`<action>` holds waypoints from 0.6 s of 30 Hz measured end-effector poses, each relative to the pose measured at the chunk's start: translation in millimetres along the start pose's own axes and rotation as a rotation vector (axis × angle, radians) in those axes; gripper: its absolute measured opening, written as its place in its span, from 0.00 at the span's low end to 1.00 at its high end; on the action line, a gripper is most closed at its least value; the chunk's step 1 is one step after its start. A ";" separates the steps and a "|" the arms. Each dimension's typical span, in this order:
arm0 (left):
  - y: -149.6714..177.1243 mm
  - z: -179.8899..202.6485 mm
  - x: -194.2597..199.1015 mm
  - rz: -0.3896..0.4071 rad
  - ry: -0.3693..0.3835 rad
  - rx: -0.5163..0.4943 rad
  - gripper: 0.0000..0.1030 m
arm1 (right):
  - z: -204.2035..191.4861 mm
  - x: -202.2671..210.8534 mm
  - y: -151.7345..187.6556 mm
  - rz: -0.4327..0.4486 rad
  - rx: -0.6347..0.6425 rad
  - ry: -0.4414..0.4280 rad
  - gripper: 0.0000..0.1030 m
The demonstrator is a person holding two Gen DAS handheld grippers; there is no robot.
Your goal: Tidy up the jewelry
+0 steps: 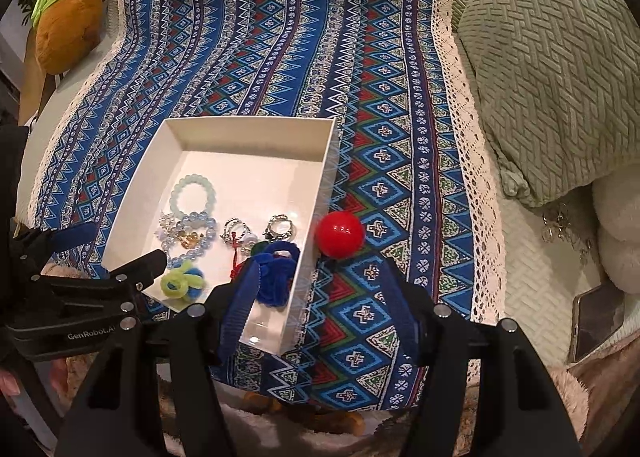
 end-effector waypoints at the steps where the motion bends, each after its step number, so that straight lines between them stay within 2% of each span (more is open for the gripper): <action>1: 0.2 1.1 -0.6 -0.002 0.000 0.000 0.95 | 1.0 0.0 -0.1 0.000 0.000 0.002 0.61; 8: 0.4 2.0 -5.5 -0.005 -0.033 -0.016 0.95 | 7.4 -1.1 -1.1 0.002 -0.011 0.011 0.61; 18: 1.5 -2.2 -6.5 -0.014 -0.024 -0.007 0.95 | 4.7 -4.0 -2.1 -0.001 -0.003 0.007 0.61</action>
Point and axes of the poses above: each gripper's, at about its wrist camera, not at the fingertips, and x roughly against the way its jaws point, z to its right, y to its underside, the point moved 9 cm from there along -x, roughly the way its jaws point
